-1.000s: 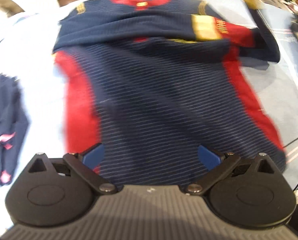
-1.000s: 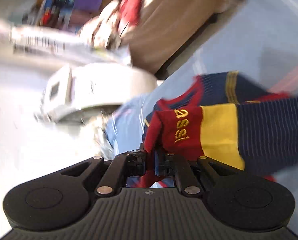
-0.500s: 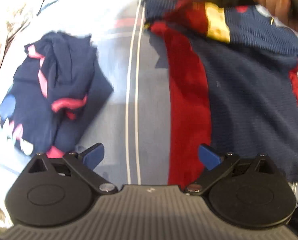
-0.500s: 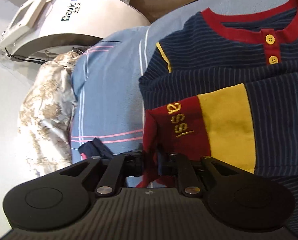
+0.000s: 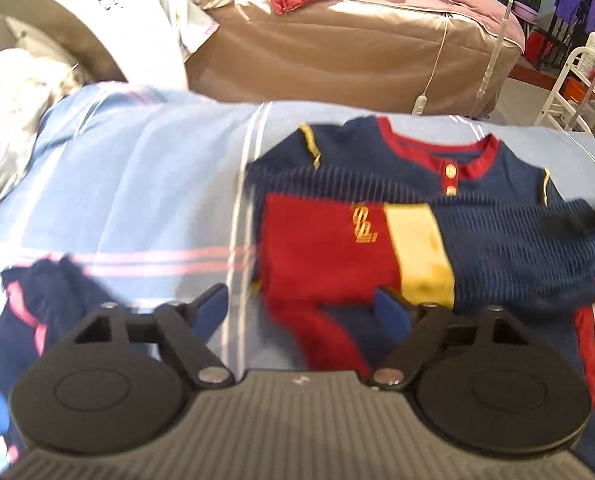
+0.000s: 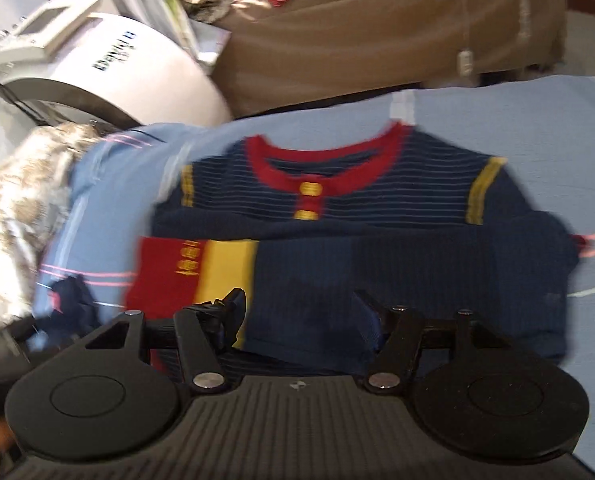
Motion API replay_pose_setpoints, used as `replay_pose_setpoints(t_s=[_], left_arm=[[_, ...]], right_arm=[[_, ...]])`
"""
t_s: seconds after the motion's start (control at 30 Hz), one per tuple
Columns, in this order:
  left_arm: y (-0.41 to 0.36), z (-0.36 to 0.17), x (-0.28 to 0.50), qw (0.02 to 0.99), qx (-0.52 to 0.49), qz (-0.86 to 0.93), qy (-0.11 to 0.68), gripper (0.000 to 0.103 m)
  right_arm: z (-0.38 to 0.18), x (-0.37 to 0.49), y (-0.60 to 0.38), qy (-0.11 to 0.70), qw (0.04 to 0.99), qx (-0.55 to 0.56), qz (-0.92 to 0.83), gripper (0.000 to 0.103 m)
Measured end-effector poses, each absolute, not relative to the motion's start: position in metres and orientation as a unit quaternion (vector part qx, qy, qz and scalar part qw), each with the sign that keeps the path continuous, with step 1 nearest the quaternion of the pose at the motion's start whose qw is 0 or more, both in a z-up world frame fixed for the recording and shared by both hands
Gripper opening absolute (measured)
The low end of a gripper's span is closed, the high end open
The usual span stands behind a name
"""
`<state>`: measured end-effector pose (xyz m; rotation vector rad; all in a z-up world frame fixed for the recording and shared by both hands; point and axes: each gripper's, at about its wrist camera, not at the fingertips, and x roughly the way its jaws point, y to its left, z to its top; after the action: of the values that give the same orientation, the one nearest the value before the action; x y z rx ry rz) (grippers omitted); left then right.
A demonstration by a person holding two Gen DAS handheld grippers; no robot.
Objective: Fold small clothes
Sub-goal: 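Fold the held sleeve across the romper chest with the right gripper, then open the right gripper to release the red cuff and withdraw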
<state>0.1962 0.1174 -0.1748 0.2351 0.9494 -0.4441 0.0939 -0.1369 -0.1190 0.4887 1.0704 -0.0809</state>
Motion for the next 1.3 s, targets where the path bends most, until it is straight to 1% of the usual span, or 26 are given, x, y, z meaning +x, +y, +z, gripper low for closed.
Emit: replay_pose_setpoints(t_s=[0.07, 0.17, 0.23, 0.3, 0.33, 0.37, 0.4, 0.43, 0.47, 0.5, 0.57, 0.63, 0.67, 0.73, 0.8, 0.87, 0.93, 0.97, 1.0, 1.1, 1.13, 1.17, 1.2, 1.23, 1.3], left_arm=[[0.099, -0.178, 0.21, 0.858, 0.111, -0.216, 0.453, 0.07], [0.072, -0.192, 0.229, 0.849, 0.141, -0.212, 0.462, 0.067], [0.06, -0.208, 0.238, 0.839, 0.155, -0.198, 0.483, 0.067], [0.056, -0.226, 0.244, 0.832, 0.16, -0.179, 0.501, 0.068], [0.054, -0.235, 0.246, 0.825, 0.169, -0.174, 0.511, 0.069], [0.052, -0.242, 0.246, 0.821, 0.177, -0.175, 0.513, 0.071], [0.05, -0.246, 0.246, 0.823, 0.186, -0.176, 0.507, 0.077], [0.049, -0.247, 0.245, 0.824, 0.2, -0.174, 0.5, 0.081], [0.046, -0.249, 0.246, 0.823, 0.215, -0.169, 0.498, 0.09], [0.044, -0.249, 0.248, 0.821, 0.225, -0.16, 0.5, 0.096], [0.046, -0.241, 0.252, 0.819, 0.213, -0.159, 0.509, 0.095], [0.051, -0.228, 0.255, 0.83, 0.192, -0.172, 0.494, 0.095], [0.052, -0.221, 0.257, 0.838, 0.184, -0.18, 0.481, 0.095], [0.052, -0.211, 0.263, 0.846, 0.174, -0.19, 0.467, 0.095], [0.046, -0.207, 0.274, 0.841, 0.172, -0.194, 0.475, 0.095], [0.043, -0.205, 0.276, 0.833, 0.166, -0.202, 0.488, 0.095], [0.042, -0.203, 0.263, 0.829, 0.155, -0.216, 0.492, 0.095], [0.041, -0.203, 0.25, 0.825, 0.152, -0.229, 0.494, 0.095], [0.04, -0.203, 0.238, 0.821, 0.152, -0.243, 0.494, 0.095], [0.04, -0.211, 0.2, 0.811, 0.163, -0.259, 0.498, 0.095], [0.04, -0.216, 0.19, 0.806, 0.162, -0.266, 0.503, 0.095], [0.04, -0.22, 0.181, 0.801, 0.161, -0.27, 0.509, 0.095], [0.04, -0.223, 0.173, 0.797, 0.16, -0.269, 0.516, 0.095], [0.04, -0.227, 0.167, 0.793, 0.159, -0.267, 0.523, 0.095], [0.039, -0.232, 0.159, 0.789, 0.159, -0.265, 0.532, 0.095]], right_arm=[[-0.123, 0.082, -0.154, 0.504, 0.832, 0.22, -0.067, 0.097], [-0.132, 0.072, -0.175, 0.502, 0.831, 0.217, -0.096, 0.097], [-0.138, 0.067, -0.186, 0.502, 0.828, 0.217, -0.122, 0.097], [-0.147, 0.062, -0.196, 0.499, 0.824, 0.229, -0.14, 0.101], [-0.154, 0.06, -0.202, 0.499, 0.82, 0.244, -0.139, 0.102], [-0.162, 0.06, -0.206, 0.502, 0.814, 0.259, -0.135, 0.101], [-0.169, 0.06, -0.21, 0.508, 0.808, 0.27, -0.129, 0.101], [-0.175, 0.062, -0.212, 0.516, 0.803, 0.272, -0.119, 0.101], [-0.178, 0.065, -0.212, 0.525, 0.801, 0.265, -0.107, 0.101], [-0.177, 0.067, -0.213, 0.531, 0.802, 0.256, -0.102, 0.096], [-0.163, 0.07, -0.216, 0.516, 0.814, 0.25, -0.096, 0.094], [-0.142, 0.073, -0.225, 0.478, 0.84, 0.243, -0.088, 0.097], [-0.133, 0.079, -0.232, 0.463, 0.851, 0.231, -0.089, 0.103], [-0.129, 0.104, -0.246, 0.462, 0.86, 0.202, -0.079, 0.103], [-0.142, 0.139, -0.258, 0.495, 0.849, 0.178, -0.046, 0.103], [-0.157, 0.167, -0.265, 0.512, 0.847, 0.143, -0.032, 0.1], [-0.174, 0.186, -0.269, 0.53, 0.838, 0.13, -0.022, 0.094], [-0.184, 0.193, -0.27, 0.54, 0.831, 0.137, -0.012, 0.087], [-0.191, 0.198, -0.27, 0.545, 0.826, 0.144, -0.003, 0.085], [-0.205, 0.202, -0.261, 0.551, 0.824, 0.132, 0.019, 0.09], [-0.206, 0.201, -0.261, 0.552, 0.825, 0.12, 0.023, 0.09], [-0.205, 0.201, -0.259, 0.552, 0.825, 0.115, 0.024, 0.078], [-0.201, 0.2, -0.26, 0.553, 0.824, 0.119, 0.034, 0.034], [-0.199, 0.203, -0.262, 0.557, 0.819, 0.128, 0.049, 0.024], [-0.194, 0.207, -0.256, 0.565, 0.815, 0.113, 0.062, 0.022]])
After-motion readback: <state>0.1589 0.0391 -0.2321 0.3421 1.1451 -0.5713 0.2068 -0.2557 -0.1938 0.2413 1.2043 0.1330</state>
